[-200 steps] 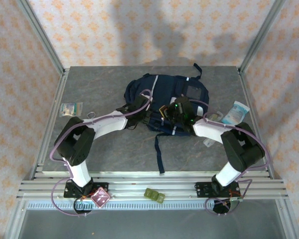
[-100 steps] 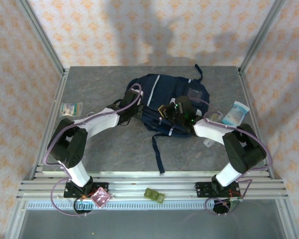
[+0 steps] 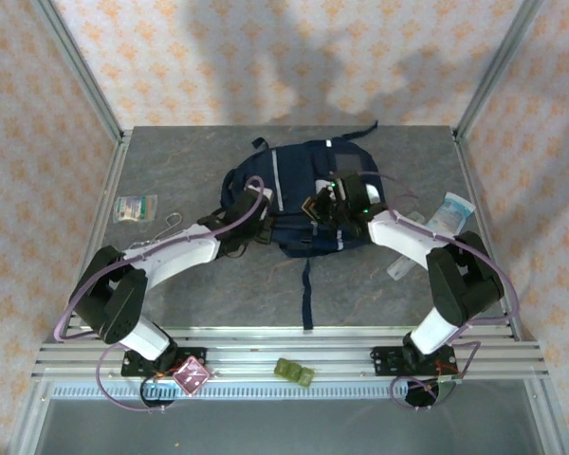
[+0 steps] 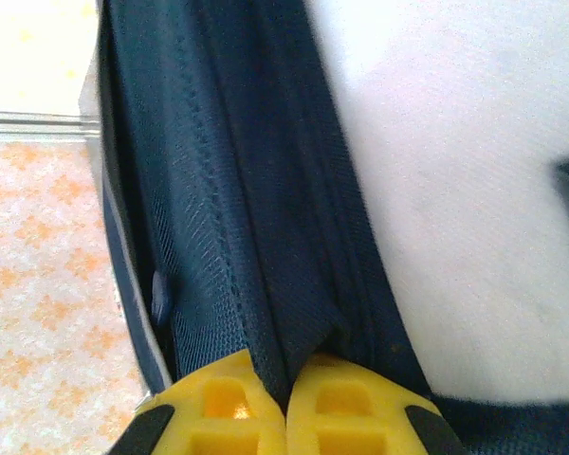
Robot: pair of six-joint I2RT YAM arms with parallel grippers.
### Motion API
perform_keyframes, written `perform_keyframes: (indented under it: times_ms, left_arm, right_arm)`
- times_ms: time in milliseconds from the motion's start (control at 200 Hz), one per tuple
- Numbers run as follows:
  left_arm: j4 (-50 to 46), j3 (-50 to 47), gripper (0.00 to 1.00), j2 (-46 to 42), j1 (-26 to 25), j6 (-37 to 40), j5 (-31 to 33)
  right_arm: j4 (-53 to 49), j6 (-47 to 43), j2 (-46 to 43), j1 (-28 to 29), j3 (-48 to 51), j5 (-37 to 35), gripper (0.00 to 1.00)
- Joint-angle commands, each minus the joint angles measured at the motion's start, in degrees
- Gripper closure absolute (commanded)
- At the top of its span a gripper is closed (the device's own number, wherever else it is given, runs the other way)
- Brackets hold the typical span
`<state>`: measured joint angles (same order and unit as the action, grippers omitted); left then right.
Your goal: Pack the student bag
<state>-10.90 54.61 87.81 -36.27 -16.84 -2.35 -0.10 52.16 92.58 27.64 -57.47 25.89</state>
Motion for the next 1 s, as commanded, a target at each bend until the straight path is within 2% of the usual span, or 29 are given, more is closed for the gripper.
perform_keyframes:
  times_ms: [0, 150, 355, 460, 581, 816, 911, 996]
  left_arm:
    - [-2.8, -0.9, 1.00, -0.8, -4.7, -4.1, -3.1]
    - [-6.3, 2.5, 1.00, 1.4, -4.3, -2.5, 3.3]
    - [-7.6, -0.8, 1.00, -1.8, 4.3, -2.1, 5.0]
    - [-7.1, -1.8, 1.00, -2.6, 6.5, -2.0, 5.7]
    - [-5.8, -1.1, 1.00, -1.6, 5.6, -1.7, 2.1]
    - [0.6, 2.0, 1.00, 1.5, -3.9, -4.2, -5.0]
    - [4.9, 4.0, 1.00, 3.6, -5.1, -6.4, -4.7]
    - [6.0, 6.4, 1.00, 5.7, -5.1, -7.1, -4.0]
  right_arm:
    - [4.4, -3.2, -0.1, -3.8, -3.6, -7.8, 1.00]
    - [2.9, -4.1, 0.3, -5.6, -3.1, -9.6, 1.00]
    - [4.5, -3.8, -0.3, -7.6, -0.1, -10.9, 1.00]
    - [5.5, -3.6, 0.5, -7.7, -0.7, -10.2, 1.00]
    - [6.2, -3.1, 2.7, -7.8, -3.4, -9.0, 1.00]
    - [3.3, -5.3, 9.9, -8.8, -15.9, -8.5, 1.00]
    - [-2.5, -7.1, 12.8, -9.1, -21.3, -6.0, 0.69]
    - [-2.2, -6.0, 10.7, -9.1, -18.1, -3.4, 0.59]
